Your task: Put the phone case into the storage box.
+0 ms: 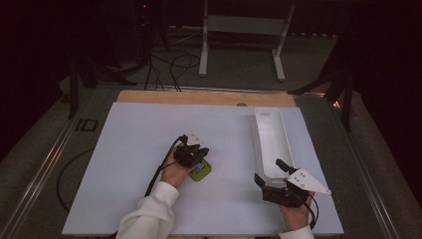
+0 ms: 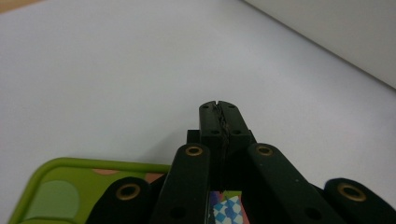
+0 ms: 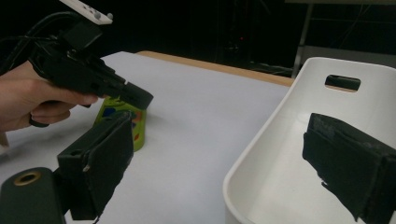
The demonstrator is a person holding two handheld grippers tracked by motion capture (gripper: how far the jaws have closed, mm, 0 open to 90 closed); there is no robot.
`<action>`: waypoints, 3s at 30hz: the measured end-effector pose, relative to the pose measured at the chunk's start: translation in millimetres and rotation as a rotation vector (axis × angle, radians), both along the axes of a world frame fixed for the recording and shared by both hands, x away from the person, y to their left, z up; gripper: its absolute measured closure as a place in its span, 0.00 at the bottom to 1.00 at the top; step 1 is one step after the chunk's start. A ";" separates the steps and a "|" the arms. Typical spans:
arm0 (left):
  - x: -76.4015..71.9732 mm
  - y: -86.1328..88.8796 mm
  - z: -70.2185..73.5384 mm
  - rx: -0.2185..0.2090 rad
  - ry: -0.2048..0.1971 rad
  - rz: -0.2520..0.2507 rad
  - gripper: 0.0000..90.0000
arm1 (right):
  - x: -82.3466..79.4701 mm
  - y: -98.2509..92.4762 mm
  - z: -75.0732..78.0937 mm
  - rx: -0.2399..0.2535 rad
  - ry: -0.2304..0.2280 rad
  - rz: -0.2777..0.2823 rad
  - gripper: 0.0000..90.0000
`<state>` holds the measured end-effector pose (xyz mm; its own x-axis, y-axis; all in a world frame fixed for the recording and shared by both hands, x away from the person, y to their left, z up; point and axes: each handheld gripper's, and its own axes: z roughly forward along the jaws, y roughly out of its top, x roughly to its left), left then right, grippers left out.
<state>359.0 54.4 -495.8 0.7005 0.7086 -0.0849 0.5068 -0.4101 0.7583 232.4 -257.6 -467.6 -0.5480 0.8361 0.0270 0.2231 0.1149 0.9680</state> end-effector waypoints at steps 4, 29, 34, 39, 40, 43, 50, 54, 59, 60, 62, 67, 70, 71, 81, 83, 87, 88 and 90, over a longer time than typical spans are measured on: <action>0.9 -2.9 -3.2 0.015 0.015 0.001 1.00 | -0.1 -0.2 0.0 0.002 0.002 -0.002 0.10; -1.3 -17.9 -20.6 0.077 0.111 -0.010 1.00 | 0.3 -0.6 -0.3 0.002 0.001 -0.006 0.10; -8.1 -12.8 -19.8 0.083 0.115 -0.012 1.00 | 1.2 -0.8 -0.4 0.000 0.001 -0.006 0.10; -19.2 -4.7 -19.3 0.096 0.107 -0.015 1.00 | 2.8 -0.7 -0.3 -0.002 0.002 -0.006 0.10; -21.5 -2.4 -19.2 0.099 0.106 -0.014 1.00 | 3.1 -0.6 -0.2 -0.006 0.002 -0.006 0.10; -28.3 3.9 -18.9 0.106 0.102 -0.012 1.00 | 4.4 -0.8 -0.1 -0.007 0.001 -0.005 0.10; -44.4 18.7 -19.9 0.099 0.091 0.017 1.00 | 7.6 -2.5 -1.2 -0.015 0.007 -0.011 0.10; -51.2 27.0 -20.1 0.103 0.087 0.035 1.00 | 9.6 -1.6 -1.1 -0.028 0.005 -0.012 0.10; -58.7 43.6 -20.6 0.084 0.086 0.077 1.00 | 12.7 -2.2 -0.8 -0.040 0.003 -0.010 0.10; -59.9 47.7 -20.5 0.086 0.086 0.084 1.00 | 13.3 -2.3 -0.9 -0.041 0.004 -0.009 0.10; -62.4 55.7 -20.8 0.084 0.084 0.099 1.00 | 14.6 -2.1 -0.9 -0.047 0.005 -0.008 0.10; -68.1 77.4 -21.0 0.083 0.078 0.146 1.00 | 15.4 -2.3 -0.9 -0.049 0.001 -0.002 0.10; -70.3 88.8 -21.3 0.079 0.076 0.175 1.00 | 15.7 -3.3 -1.3 -0.040 0.002 -0.003 0.10; -70.9 92.2 -21.5 0.078 0.077 0.182 1.00 | 15.7 -3.8 -1.4 -0.037 0.002 -0.004 0.10; -72.1 105.0 -23.6 0.065 0.074 0.215 1.00 | 15.1 -2.8 -3.7 -0.029 0.007 -0.002 0.10; -73.2 105.1 -22.0 0.047 0.061 0.209 1.00 | 14.9 -3.2 -4.0 -0.025 0.008 0.001 0.10; -77.8 107.0 -14.6 0.009 0.026 0.193 1.00 | 14.0 -3.4 -3.8 -0.025 0.008 -0.001 0.10; -79.6 108.1 -12.3 -0.007 0.012 0.181 0.99 | 13.9 -3.2 -3.9 -0.026 0.008 -0.001 0.10; -83.9 110.4 -7.7 -0.032 -0.019 0.161 0.92 | 14.3 -3.1 -4.3 -0.030 0.007 0.004 0.10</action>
